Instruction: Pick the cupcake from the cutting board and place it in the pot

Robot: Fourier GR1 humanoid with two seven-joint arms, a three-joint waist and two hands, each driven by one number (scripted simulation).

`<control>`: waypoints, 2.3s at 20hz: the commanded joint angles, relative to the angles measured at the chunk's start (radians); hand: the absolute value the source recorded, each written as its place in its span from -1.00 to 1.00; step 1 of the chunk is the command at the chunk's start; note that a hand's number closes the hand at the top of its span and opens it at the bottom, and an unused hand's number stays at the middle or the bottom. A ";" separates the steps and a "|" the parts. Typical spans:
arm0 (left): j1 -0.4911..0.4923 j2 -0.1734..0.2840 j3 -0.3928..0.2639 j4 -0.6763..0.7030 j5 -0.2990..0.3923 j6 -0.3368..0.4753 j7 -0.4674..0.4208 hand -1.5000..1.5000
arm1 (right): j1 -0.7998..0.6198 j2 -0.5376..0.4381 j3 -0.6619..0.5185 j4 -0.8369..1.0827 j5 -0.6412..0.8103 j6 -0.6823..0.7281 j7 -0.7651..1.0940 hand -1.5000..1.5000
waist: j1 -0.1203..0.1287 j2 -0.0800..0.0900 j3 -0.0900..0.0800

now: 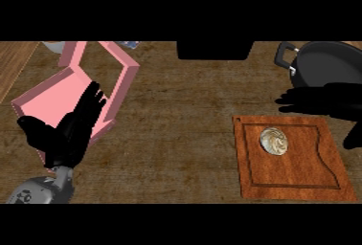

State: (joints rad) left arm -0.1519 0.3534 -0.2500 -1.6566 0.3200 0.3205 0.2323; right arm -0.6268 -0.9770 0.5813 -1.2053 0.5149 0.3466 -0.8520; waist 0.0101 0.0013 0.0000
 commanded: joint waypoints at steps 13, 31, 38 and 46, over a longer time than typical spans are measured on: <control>0.048 -0.065 0.021 -0.038 -0.067 -0.036 0.027 0.00 | 0.138 0.090 -0.085 -0.116 0.050 0.097 0.070 -1.00 | -0.008 -0.002 0.000; -0.051 -0.116 0.129 0.049 -0.117 -0.098 0.073 0.00 | 0.172 0.299 -0.089 -0.125 0.421 0.077 0.232 -1.00 | -0.013 -0.002 0.000; 0.051 -0.133 0.146 0.014 -0.135 -0.151 0.005 0.00 | 0.125 0.370 -0.129 -0.023 0.544 0.090 0.180 -1.00 | -0.006 -0.001 0.000; -0.016 -0.156 0.148 -0.055 -0.160 -0.117 0.120 0.00 | 0.158 0.463 -0.144 0.095 0.531 -0.008 0.004 1.00 | -0.004 0.000 0.001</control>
State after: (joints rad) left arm -0.1247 0.2035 -0.1149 -1.6895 0.1658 0.1829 0.3038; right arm -0.4679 -0.5619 0.4412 -1.1245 1.0710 0.3396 -0.7695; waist 0.0065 0.0006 0.0001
